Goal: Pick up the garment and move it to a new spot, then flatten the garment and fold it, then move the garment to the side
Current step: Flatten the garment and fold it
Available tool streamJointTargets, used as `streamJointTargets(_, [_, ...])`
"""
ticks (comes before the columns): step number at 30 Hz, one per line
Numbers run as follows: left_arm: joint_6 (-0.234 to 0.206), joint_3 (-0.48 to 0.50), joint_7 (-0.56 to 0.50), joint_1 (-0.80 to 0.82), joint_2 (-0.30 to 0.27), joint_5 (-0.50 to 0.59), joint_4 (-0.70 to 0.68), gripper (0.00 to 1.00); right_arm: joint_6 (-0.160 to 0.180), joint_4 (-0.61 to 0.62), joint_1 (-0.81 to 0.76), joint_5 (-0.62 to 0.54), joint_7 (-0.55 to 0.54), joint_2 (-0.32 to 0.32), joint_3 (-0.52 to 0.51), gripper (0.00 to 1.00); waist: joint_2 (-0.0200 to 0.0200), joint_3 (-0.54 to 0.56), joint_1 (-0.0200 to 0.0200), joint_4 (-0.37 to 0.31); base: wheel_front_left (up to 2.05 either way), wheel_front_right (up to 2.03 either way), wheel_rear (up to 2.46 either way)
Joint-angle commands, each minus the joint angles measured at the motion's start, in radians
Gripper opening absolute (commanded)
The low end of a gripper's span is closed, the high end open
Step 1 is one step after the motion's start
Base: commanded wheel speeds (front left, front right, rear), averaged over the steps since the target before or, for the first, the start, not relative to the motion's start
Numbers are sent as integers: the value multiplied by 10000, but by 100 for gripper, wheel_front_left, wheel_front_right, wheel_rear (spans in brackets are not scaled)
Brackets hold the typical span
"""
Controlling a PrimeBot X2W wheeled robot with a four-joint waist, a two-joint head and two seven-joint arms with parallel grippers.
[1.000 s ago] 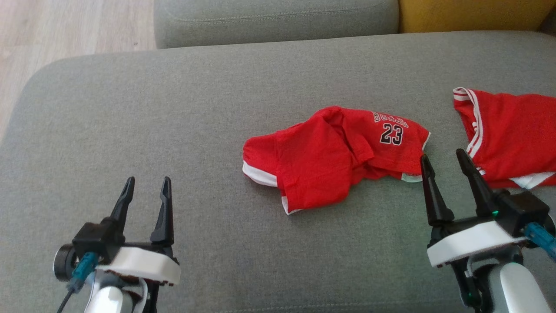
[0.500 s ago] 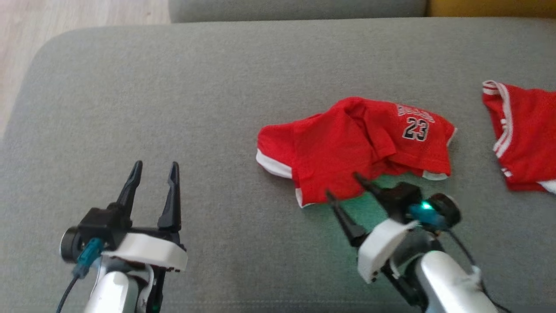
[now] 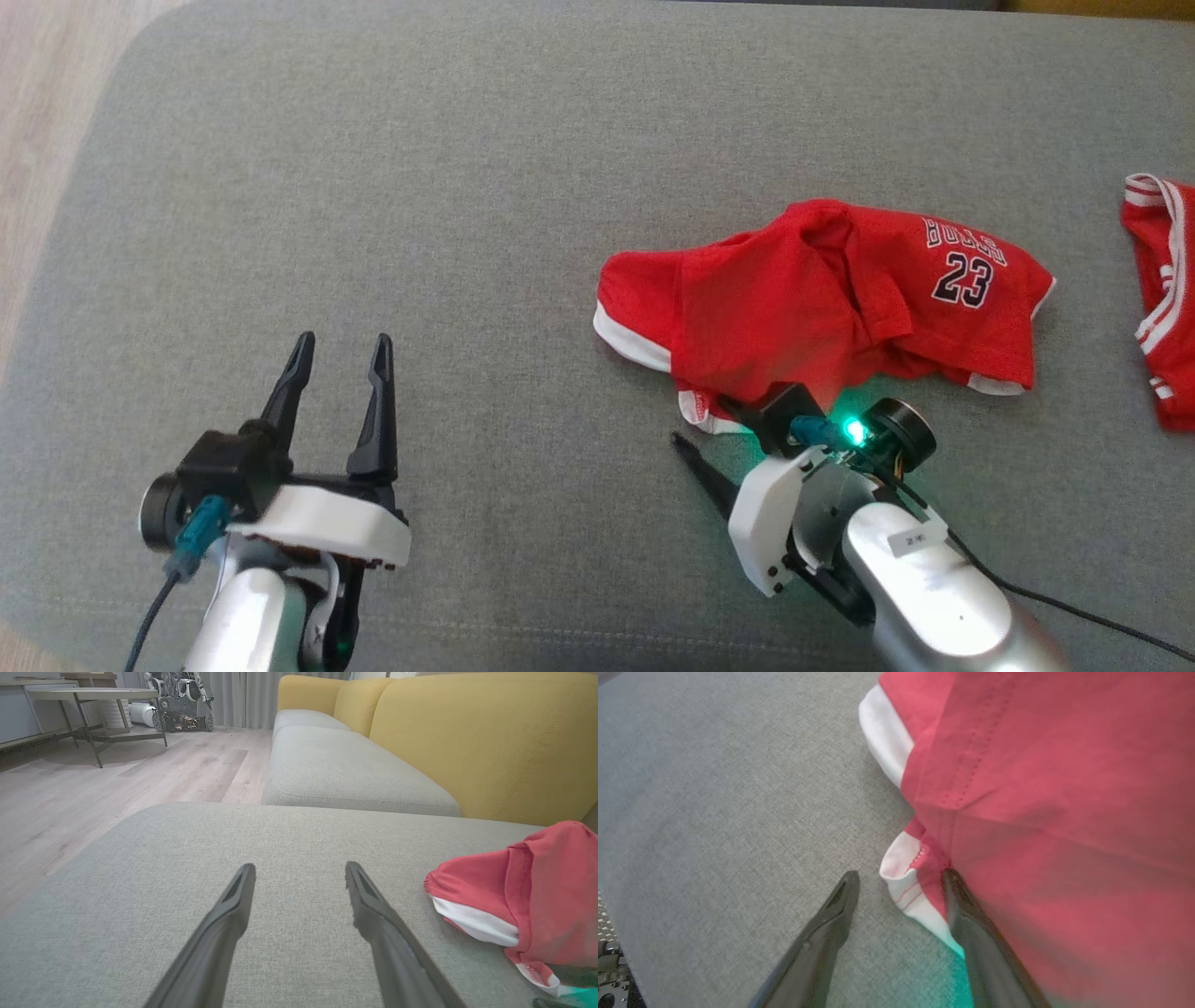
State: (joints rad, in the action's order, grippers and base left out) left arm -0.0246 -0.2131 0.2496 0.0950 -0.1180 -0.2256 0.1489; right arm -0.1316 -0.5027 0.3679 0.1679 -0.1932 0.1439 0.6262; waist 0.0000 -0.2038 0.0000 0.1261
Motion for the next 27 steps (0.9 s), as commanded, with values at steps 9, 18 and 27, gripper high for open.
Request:
streamJointTargets(9, [38, 502, 120, 418, -37, 31, -369, 100, 9, 363, 243, 387, 797, -279, -139, 0, 0, 17, 0, -205, 0, 0, 0])
streamJointTargets(18, [45, 629, 121, 297, -39, 134, -466, 100, 9, 2344, -267, 651, 1396, -316, -1857, 0, 0, 217, 0, -665, 0, 0, 0])
streamJointTargets(27, [98, 626, 121, 324, -15, 195, -508, 100, 9, 2800, -963, 837, 1306, -522, -4864, 0, 0, 170, 0, -841, 0, 0, 0])
